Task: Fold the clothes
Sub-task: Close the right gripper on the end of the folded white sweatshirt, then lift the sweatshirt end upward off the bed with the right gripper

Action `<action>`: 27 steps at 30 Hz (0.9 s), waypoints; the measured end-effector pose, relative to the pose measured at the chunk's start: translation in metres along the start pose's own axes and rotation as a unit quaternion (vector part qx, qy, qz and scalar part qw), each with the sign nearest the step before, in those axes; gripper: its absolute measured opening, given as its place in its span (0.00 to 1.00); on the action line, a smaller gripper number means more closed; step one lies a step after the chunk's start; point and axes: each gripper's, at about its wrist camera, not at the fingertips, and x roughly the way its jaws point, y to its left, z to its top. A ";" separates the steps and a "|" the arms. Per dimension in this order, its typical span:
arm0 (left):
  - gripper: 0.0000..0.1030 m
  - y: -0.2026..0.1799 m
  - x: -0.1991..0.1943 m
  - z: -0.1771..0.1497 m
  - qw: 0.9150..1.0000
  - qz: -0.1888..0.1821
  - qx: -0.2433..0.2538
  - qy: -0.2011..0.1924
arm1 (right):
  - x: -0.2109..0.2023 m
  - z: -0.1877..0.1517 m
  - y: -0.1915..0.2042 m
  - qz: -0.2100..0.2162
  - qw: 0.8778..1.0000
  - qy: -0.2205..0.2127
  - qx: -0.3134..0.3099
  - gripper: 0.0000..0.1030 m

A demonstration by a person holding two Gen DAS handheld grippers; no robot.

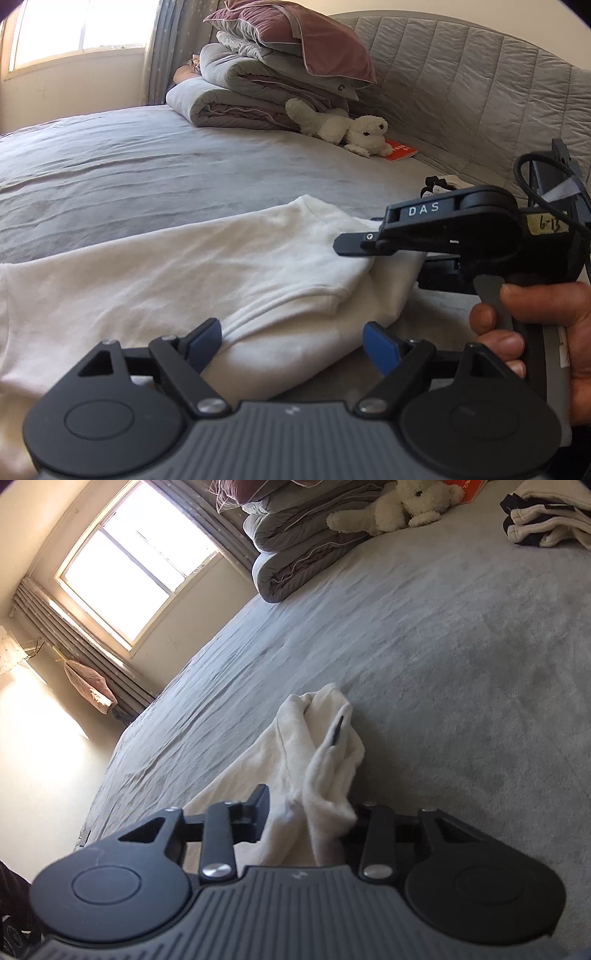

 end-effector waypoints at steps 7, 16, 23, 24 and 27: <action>0.82 0.001 0.001 -0.001 1.000 -0.003 -0.001 0.002 | -0.010 0.005 0.019 0.035 0.998 -0.014 -0.045 0.19; 0.84 0.000 0.002 -0.002 1.000 -0.002 0.011 0.002 | 0.006 0.011 -0.008 0.021 0.999 0.024 0.028 0.28; 0.84 0.000 0.003 -0.003 1.000 -0.003 0.011 0.003 | 0.010 0.009 -0.016 0.023 0.998 0.033 0.050 0.39; 0.84 0.000 0.003 -0.002 1.000 -0.003 0.011 0.003 | 0.010 0.009 -0.015 0.024 0.998 0.031 0.046 0.39; 0.84 0.000 0.003 -0.003 1.000 -0.006 0.011 0.003 | 0.002 0.009 0.000 0.036 0.999 0.013 0.004 0.21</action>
